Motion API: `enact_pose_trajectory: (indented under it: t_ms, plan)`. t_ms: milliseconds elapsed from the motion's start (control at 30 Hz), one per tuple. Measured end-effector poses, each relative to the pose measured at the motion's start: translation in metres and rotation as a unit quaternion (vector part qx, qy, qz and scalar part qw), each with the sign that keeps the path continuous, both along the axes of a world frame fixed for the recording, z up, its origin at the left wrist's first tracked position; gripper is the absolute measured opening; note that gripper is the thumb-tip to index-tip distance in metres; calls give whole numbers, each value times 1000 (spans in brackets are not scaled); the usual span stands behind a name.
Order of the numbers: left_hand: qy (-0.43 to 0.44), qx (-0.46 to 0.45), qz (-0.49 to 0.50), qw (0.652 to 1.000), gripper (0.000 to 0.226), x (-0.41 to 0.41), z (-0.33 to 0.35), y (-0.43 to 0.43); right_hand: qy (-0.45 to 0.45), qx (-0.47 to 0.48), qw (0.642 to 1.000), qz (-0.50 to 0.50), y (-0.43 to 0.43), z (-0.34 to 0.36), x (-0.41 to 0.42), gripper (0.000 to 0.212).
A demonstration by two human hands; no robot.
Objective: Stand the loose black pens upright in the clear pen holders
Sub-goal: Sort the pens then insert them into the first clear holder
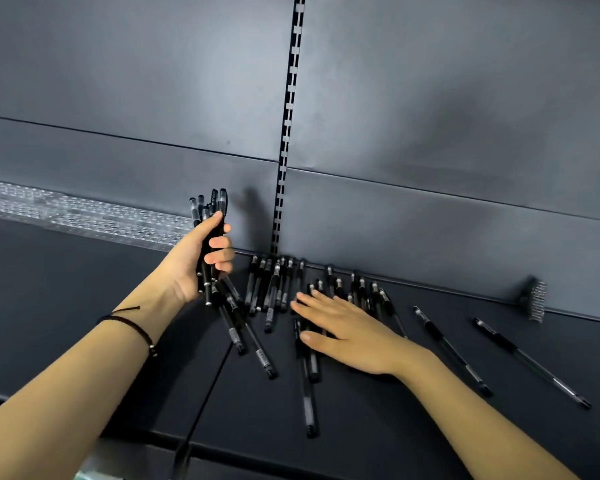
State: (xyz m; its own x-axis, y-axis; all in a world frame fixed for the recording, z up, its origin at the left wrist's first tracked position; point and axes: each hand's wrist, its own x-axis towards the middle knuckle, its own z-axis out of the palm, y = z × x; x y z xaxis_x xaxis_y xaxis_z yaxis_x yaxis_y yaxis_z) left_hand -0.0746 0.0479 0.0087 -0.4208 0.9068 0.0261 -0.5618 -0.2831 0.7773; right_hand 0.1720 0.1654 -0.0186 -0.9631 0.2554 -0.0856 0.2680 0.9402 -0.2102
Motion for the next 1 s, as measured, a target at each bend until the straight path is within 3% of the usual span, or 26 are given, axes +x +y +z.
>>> enact_pose_trajectory:
  t_ms: [167,333,433,500,667,1000]
  plan:
    - [15,-18,-25,999,29,-15,-12,-3,25,-23,998,-46,14,0,1,50]
    - [-6,-14,-20,1000,29,-20,-24,-6,195,-61,975,-86,9,-1,1,38]
    - [-2,-9,-21,1000,28,-15,-21,-6,225,-75,969,-72,-8,10,-10,28]
    - [-3,0,-17,1000,25,-12,-20,-7,201,-72,976,-37,-27,17,-18,35]
    - [-17,21,13,1000,21,-13,-16,-7,31,13,998,44,-61,19,-37,67]
    - [-74,46,93,992,24,-33,-10,-16,-30,34,999,-23,-40,0,-58,68]
